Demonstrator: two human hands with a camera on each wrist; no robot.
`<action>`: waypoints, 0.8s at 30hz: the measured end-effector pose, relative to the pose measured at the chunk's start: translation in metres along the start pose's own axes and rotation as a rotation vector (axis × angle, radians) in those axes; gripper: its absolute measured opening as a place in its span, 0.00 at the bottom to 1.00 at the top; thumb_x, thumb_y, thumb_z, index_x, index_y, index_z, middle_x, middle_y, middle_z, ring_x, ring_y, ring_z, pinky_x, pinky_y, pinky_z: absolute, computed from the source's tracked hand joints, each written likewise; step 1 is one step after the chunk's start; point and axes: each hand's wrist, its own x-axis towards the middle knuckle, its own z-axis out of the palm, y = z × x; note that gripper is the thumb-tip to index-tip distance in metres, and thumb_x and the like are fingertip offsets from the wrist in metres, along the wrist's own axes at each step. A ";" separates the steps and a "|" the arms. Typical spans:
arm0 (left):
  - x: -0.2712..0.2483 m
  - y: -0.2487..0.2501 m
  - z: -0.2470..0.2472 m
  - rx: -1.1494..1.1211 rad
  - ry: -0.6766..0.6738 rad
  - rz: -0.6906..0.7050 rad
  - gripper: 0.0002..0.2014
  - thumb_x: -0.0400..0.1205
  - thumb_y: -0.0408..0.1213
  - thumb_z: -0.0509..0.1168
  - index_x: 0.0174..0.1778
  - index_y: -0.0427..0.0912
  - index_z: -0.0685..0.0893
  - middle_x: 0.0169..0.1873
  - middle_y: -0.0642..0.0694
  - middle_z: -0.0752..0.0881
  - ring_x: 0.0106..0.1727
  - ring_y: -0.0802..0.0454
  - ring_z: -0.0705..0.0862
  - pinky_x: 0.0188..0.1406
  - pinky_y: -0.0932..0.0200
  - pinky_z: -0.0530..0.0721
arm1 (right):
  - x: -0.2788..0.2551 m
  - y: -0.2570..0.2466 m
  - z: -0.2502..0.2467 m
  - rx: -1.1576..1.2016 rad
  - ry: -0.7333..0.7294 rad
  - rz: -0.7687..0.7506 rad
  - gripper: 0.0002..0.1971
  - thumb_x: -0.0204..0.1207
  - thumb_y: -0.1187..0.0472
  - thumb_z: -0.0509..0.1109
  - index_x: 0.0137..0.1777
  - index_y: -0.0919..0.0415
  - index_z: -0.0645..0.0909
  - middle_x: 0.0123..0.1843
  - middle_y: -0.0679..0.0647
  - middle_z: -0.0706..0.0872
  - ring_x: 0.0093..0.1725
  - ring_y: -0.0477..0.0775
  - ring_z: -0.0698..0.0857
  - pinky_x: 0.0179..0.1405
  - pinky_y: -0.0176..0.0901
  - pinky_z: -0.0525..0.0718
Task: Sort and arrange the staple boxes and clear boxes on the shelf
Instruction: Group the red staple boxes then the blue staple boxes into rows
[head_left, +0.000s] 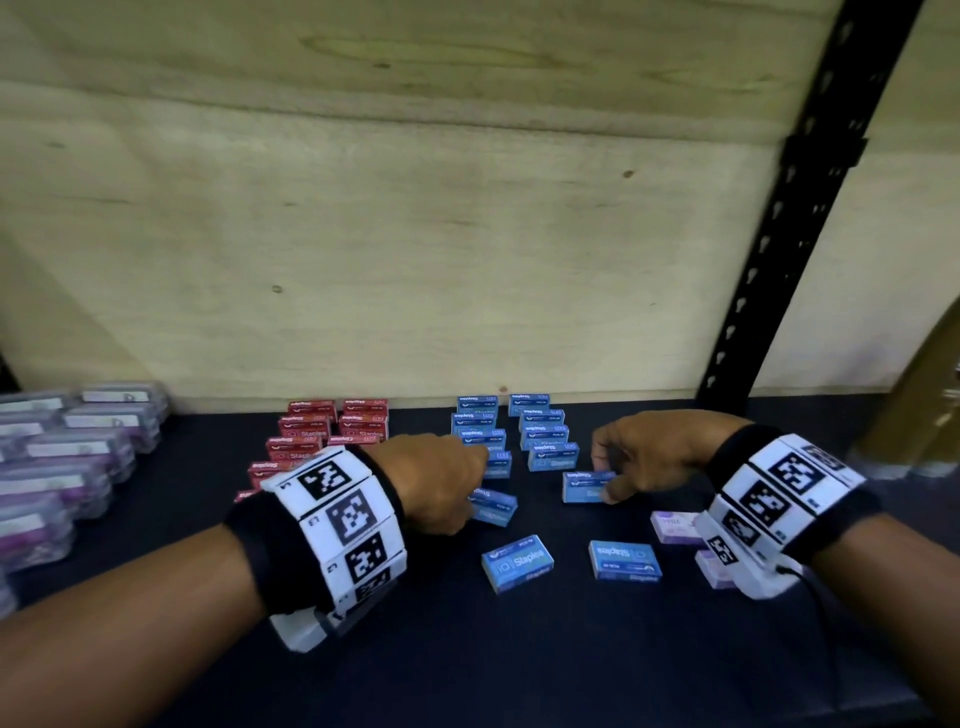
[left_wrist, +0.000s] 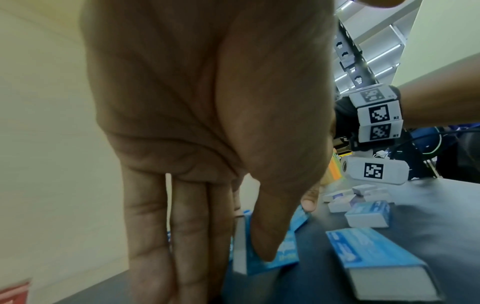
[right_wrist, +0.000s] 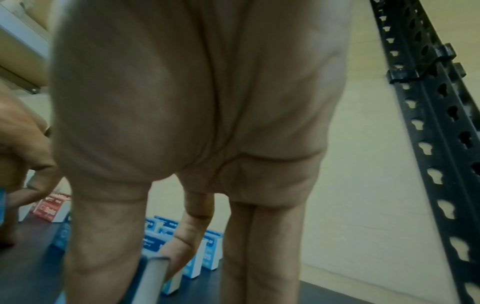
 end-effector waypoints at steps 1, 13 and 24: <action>0.000 0.000 0.000 0.011 0.003 -0.006 0.15 0.86 0.47 0.60 0.66 0.47 0.72 0.62 0.43 0.79 0.60 0.42 0.81 0.49 0.52 0.76 | 0.001 -0.001 0.000 0.002 0.000 0.003 0.13 0.73 0.46 0.77 0.51 0.46 0.79 0.43 0.41 0.81 0.47 0.49 0.81 0.51 0.45 0.80; 0.017 -0.001 -0.005 0.029 0.026 0.017 0.17 0.86 0.45 0.62 0.68 0.42 0.76 0.63 0.42 0.80 0.61 0.43 0.81 0.54 0.54 0.79 | 0.001 0.003 -0.002 0.001 0.036 0.002 0.12 0.74 0.48 0.77 0.52 0.44 0.79 0.45 0.41 0.83 0.49 0.48 0.83 0.53 0.45 0.81; 0.024 0.000 -0.007 0.028 0.022 0.051 0.15 0.85 0.47 0.63 0.63 0.41 0.77 0.45 0.48 0.81 0.44 0.50 0.78 0.45 0.58 0.76 | 0.006 0.000 -0.003 0.009 0.066 -0.062 0.13 0.75 0.46 0.75 0.55 0.44 0.78 0.38 0.43 0.82 0.39 0.45 0.80 0.48 0.44 0.79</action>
